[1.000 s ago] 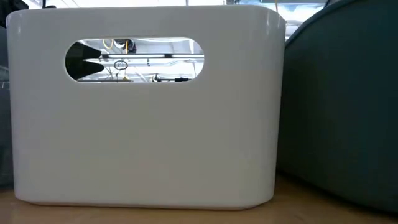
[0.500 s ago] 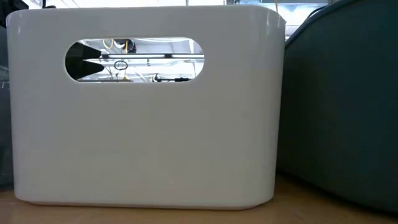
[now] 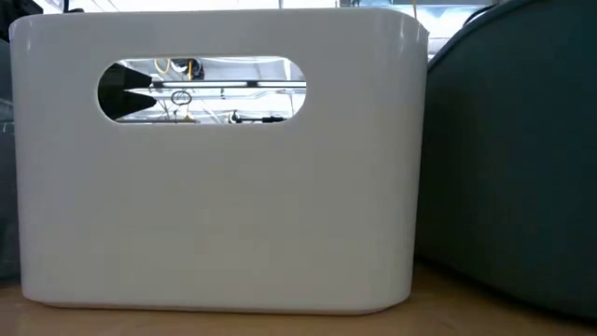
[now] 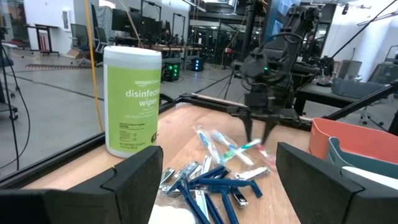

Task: Pick & Place Travel size toiletries
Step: Put the red toothbrush into the black bin

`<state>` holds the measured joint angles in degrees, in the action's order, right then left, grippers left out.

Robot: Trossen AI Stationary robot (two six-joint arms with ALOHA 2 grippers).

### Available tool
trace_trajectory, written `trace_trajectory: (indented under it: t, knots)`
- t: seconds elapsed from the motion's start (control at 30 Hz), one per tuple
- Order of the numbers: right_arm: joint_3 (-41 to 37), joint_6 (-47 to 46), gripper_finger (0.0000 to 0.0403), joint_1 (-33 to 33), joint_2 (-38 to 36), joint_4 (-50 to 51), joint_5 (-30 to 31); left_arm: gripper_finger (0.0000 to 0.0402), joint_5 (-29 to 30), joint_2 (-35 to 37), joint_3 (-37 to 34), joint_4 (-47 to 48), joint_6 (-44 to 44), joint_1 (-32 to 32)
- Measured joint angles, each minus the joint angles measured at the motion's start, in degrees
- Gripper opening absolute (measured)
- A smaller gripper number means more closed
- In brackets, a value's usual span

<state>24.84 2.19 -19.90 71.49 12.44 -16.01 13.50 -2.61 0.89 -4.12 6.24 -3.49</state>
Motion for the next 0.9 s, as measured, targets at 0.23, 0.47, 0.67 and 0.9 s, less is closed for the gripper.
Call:
trace_trajectory:
  t: [0.23, 0.47, 0.67, 0.9]
  knots:
    - [0.0, 5.4, 0.0169, 3.3, -0.6, 1.9, 5.7, 0.0306, 0.0, 0.0, 0.0, 0.0, 0.0, 0.0]
    - [0.0, 5.4, 0.0153, 6.3, -0.7, 3.6, 15.9, 0.0306, 0.0, 0.0, 0.0, 0.0, 0.0, 0.0]
    - [0.0, 0.2, 0.0096, 5.5, -0.7, 2.6, 17.3, 0.0306, 0.0, 0.0, 0.0, 0.0, 0.0, 0.0]
    - [0.0, -0.5, 0.0021, 4.9, -0.8, 2.1, 17.5, 0.0306, 0.0, 0.0, 0.0, 0.0, 0.0, 0.0]
